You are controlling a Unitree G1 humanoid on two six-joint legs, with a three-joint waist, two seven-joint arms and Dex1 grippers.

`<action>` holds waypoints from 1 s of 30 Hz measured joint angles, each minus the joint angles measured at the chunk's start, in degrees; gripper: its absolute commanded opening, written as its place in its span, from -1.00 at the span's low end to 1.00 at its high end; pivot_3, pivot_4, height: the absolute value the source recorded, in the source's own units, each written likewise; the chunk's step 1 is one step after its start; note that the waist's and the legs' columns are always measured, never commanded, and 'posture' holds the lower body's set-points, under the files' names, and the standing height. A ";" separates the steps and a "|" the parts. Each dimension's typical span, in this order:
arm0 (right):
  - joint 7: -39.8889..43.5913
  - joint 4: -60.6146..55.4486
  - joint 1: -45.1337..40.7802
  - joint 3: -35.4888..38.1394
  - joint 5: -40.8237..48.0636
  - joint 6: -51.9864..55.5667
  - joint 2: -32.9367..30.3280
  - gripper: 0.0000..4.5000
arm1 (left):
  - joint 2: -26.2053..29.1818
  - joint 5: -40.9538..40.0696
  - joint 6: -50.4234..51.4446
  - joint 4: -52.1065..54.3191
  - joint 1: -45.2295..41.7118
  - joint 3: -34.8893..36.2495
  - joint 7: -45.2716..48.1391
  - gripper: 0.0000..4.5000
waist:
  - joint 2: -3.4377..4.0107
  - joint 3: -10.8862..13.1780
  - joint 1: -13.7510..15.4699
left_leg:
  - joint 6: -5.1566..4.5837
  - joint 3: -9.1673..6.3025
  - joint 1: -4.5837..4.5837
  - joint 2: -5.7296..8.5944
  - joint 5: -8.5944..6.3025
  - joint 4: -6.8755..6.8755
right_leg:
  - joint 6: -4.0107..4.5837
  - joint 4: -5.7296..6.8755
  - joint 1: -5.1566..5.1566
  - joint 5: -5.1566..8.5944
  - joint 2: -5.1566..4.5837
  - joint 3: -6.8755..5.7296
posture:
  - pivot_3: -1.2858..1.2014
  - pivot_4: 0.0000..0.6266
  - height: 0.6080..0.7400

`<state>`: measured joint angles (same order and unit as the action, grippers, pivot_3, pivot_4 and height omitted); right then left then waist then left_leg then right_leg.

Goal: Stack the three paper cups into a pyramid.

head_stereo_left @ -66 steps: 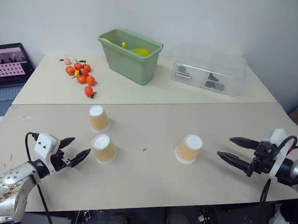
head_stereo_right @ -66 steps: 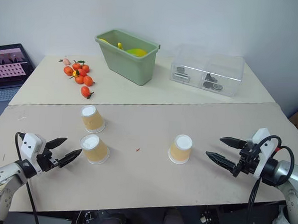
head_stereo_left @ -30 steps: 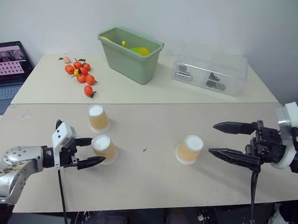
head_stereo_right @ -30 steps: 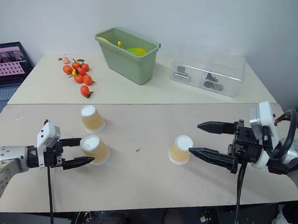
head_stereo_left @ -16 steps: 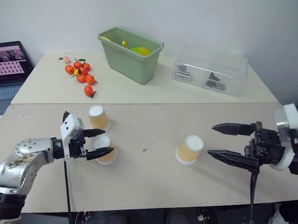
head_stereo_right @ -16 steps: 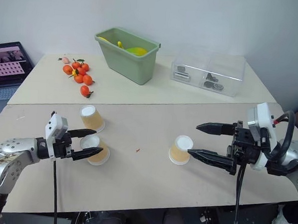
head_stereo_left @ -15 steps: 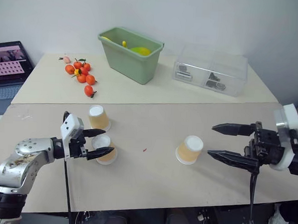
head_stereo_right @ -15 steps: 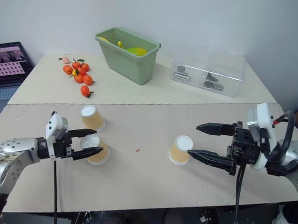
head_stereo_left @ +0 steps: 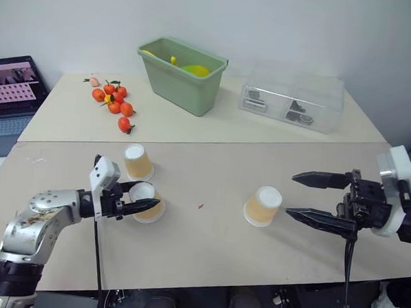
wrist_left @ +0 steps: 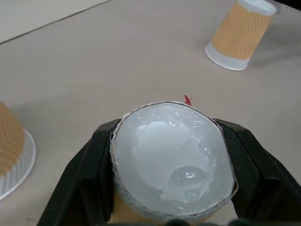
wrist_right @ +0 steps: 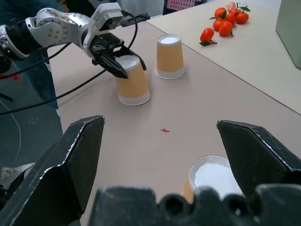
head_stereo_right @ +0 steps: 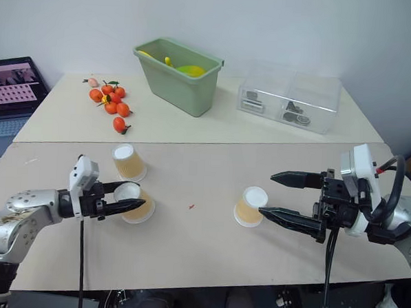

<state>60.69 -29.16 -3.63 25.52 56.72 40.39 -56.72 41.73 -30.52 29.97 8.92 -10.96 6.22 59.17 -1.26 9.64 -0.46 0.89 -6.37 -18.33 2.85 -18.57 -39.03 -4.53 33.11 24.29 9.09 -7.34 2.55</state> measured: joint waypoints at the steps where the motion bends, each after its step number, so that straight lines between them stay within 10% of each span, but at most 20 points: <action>1: 0.05 -0.01 0.01 0.00 -0.17 -0.05 0.01 1.00 | -0.74 0.26 -0.01 -0.04 -1.02 -1.08 -0.17 0.14 | 0.00 0.00 0.01 | 0.00 0.00 0.00 0.00 0.00 0.00 | 0.00 -0.01 0.00 0.00 0.00 0.00 | 0.03 -0.52 0.97; 29: -2.17 -1.40 2.29 0.81 -1.49 -0.45 2.19 1.00 | -19.48 9.85 -5.50 -21.81 -27.38 -17.63 3.55 0.14 | -0.08 0.04 -0.15 | -0.01 -0.01 -0.07 0.07 0.00 -0.09 | -0.01 -0.03 0.00 -0.03 0.00 0.05 | 0.03 -0.52 0.97; 30: -2.20 -1.43 2.29 0.81 -1.49 -0.50 2.30 1.00 | -19.87 10.37 -6.27 -22.87 -27.61 -17.71 3.53 0.37 | -0.07 0.04 -0.12 | -0.01 -0.01 -0.07 0.07 0.00 -0.09 | -0.01 -0.03 -0.01 -0.03 0.00 0.05 | 0.03 -0.52 0.97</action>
<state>58.50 -30.59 -1.34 26.34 55.23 39.89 -54.42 21.86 -20.15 23.69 -13.95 -38.56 -11.50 62.71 -1.34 9.68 -0.58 0.89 -6.38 -18.39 2.91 -18.57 -39.12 -4.55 33.08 24.28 9.06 -7.34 2.60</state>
